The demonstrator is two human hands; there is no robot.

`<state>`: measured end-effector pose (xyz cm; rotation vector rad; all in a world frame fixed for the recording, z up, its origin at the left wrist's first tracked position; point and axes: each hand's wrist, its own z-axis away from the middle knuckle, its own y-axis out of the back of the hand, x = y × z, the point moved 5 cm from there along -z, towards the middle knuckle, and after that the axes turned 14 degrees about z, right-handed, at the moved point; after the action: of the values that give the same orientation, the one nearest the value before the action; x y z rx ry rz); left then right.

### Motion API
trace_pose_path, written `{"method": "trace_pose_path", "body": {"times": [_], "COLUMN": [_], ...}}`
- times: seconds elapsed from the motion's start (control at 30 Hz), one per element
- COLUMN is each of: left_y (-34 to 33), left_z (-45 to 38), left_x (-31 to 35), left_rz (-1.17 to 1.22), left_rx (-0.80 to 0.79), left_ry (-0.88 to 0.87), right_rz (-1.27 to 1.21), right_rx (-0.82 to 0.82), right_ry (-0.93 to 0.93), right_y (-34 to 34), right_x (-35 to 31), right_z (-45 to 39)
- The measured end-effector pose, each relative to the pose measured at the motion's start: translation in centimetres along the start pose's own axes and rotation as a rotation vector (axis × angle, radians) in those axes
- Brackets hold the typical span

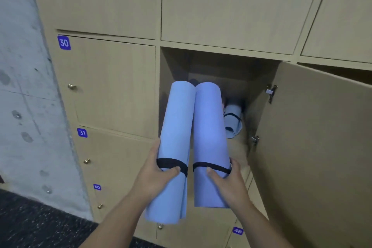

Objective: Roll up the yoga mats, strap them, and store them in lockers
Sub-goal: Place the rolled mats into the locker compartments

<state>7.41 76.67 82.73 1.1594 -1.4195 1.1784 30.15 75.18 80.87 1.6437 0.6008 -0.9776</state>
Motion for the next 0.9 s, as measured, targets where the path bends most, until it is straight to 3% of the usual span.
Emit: {"method": "trace_pose_path", "body": {"times": [0.33, 0.47, 0.67, 0.9], "left_y": [-8.8, -10.5, -11.5, -12.9], "left_z": [-17.3, -22.6, -27.5, -31.9], "left_x": [-1.8, -2.7, -5.5, -4.6], "left_rz": [0.125, 0.088, 0.009, -0.112], "left_rx": [-0.333, -0.429, -0.441, -0.279], "left_ry": [-0.041, 0.027, 0.078, 0.013], "right_rz": [0.055, 0.122, 0.282, 0.442], "right_rx": [0.338, 0.431, 0.511, 0.486], "right_ry": [-0.129, -0.195, -0.267, -0.235], "right_y": [3.5, 3.8, 2.7, 3.0], "right_x": [0.9, 1.0, 0.7, -1.3], "right_z": [-11.4, -15.0, -17.8, -22.7]}}
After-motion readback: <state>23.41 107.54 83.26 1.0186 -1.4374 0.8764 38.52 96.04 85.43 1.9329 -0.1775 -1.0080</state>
